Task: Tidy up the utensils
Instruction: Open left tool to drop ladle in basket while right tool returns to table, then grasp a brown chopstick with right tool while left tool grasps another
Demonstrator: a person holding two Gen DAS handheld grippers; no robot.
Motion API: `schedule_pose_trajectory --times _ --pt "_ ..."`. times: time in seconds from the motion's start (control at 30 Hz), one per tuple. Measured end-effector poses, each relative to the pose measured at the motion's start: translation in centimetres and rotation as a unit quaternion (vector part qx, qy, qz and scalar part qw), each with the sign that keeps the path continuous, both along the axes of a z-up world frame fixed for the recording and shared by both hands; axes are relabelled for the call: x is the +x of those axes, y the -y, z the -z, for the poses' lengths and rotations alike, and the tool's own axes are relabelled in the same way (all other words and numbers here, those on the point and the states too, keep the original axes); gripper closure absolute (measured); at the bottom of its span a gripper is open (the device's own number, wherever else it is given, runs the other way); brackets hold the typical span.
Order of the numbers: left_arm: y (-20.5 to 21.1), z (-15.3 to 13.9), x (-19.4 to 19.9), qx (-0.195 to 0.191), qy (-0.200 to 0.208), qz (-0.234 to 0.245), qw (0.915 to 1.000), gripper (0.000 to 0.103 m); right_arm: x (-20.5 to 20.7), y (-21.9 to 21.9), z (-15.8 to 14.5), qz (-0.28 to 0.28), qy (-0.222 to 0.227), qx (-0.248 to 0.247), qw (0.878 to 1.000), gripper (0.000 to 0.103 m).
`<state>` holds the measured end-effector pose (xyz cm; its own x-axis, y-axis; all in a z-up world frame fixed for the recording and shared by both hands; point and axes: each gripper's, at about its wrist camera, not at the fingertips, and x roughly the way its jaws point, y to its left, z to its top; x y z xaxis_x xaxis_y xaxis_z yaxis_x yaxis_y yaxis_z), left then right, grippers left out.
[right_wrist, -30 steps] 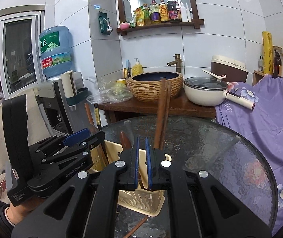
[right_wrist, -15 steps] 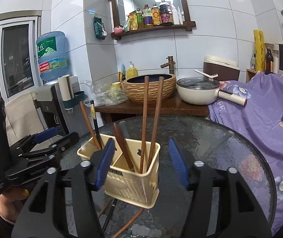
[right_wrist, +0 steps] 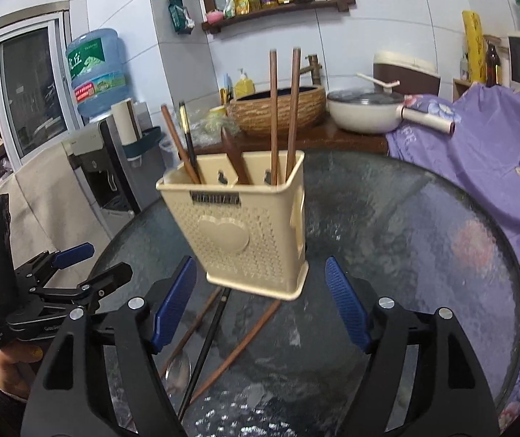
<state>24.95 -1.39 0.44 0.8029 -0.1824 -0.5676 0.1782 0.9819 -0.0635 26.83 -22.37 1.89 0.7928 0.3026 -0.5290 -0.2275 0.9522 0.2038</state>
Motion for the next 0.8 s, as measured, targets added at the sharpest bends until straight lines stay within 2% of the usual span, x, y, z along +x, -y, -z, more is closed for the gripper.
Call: schedule_pose_trajectory --times 0.2,0.53,0.6,0.8 --pt "-0.6 2.2 -1.5 -0.005 -0.031 -0.002 0.9995 0.007 -0.9 -0.8 3.1 -0.010 -0.035 0.000 0.999 0.030" --pt "-1.0 4.8 -3.0 -0.002 -0.066 0.005 0.9978 0.008 -1.6 -2.2 5.5 -0.015 -0.069 -0.015 0.997 0.030" --pt "-0.8 5.1 -3.3 -0.002 -0.071 0.013 0.9974 0.009 -1.9 -2.7 6.0 -0.017 -0.075 -0.021 0.997 0.030" --pt "0.6 6.1 -4.2 0.004 -0.087 0.041 0.9954 0.023 -1.7 -3.0 7.2 -0.012 -0.095 -0.032 0.995 0.030"
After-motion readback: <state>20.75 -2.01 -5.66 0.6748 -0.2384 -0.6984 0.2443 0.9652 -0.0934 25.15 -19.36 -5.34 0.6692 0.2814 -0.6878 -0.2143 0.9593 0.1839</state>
